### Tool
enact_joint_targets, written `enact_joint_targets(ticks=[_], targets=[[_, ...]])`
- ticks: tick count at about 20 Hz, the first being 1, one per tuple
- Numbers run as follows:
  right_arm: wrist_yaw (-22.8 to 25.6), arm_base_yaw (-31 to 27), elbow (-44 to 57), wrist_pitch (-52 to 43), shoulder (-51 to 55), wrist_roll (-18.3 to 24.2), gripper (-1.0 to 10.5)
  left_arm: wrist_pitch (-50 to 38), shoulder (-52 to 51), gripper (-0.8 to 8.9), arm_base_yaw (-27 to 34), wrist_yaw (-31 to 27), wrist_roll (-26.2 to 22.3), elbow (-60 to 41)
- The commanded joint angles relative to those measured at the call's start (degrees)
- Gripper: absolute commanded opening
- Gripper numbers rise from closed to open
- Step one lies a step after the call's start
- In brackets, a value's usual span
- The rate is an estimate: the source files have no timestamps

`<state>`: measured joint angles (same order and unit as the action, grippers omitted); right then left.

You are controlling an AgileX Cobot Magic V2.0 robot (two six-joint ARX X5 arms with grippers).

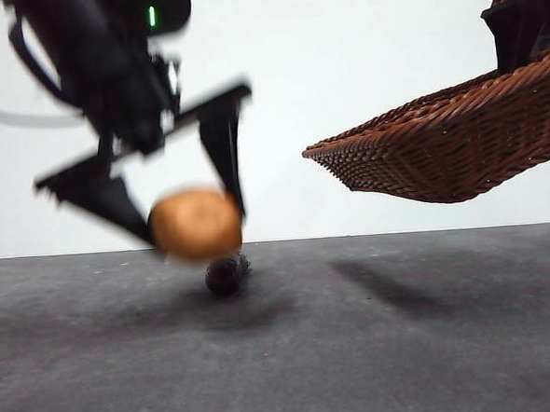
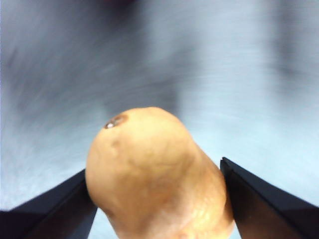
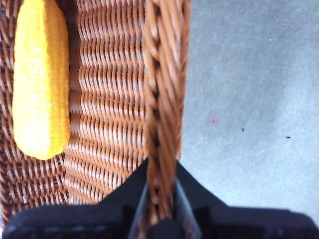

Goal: Help me put the vegetables on the table into the basket

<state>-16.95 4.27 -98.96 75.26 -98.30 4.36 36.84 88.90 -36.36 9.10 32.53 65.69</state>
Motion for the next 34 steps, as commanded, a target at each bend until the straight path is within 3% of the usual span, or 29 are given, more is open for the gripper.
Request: enact_joint_targets(ticks=[1, 8, 12, 17, 18, 19, 21, 22, 28, 34], targets=[[-1.2, 0.3, -0.1, 0.3, -0.1, 0.3, -0.1, 0.3, -6.1, -0.09, -3.1, -0.1, -6.7, 0.3], [-4.5, 5.9, -0.1, 0.6, -0.1, -2.0, -0.1, -6.3, -13.6, -0.09, -14.1, -3.3, -10.1, 0.3], [-4.5, 11.7, -0.1, -0.7, -0.1, -4.6, -0.1, -8.4, -12.2, -0.09, -16.7, -7.8, -14.4, 0.3], [-4.0, 17.9, -0.1, -2.2, -0.1, -7.6, -0.1, -6.9, -11.0, 0.02, -16.7, -8.7, -14.8, 0.3], [-3.8, 18.8, -0.1, -2.2, -0.1, -7.9, -0.1, -6.9, -11.0, 0.46, -16.9, -8.7, -14.7, 0.3], [-3.3, 19.5, -0.1, -2.3, -0.1, -8.3, -0.1, -6.9, -11.0, 1.62, -17.0, -8.7, -14.5, 0.3], [-1.4, 20.6, -0.1, -2.5, -0.1, -9.3, -0.1, -7.0, -11.0, 5.19, -16.9, -8.7, -14.4, 0.3], [-0.8, 20.9, -0.1, -2.8, -0.1, -9.8, -0.1, -6.9, -11.0, 5.66, -16.9, -8.7, -15.1, 0.3], [1.4, 19.9, -0.1, -4.6, -0.1, -10.4, -0.1, -7.0, -11.3, 5.66, -16.0, -9.1, -18.5, 1.7], [1.3, 10.3, -0.1, -3.2, -0.1, -8.3, -0.1, 0.9, -11.3, 5.66, -8.0, -12.2, -23.4, 11.6]])
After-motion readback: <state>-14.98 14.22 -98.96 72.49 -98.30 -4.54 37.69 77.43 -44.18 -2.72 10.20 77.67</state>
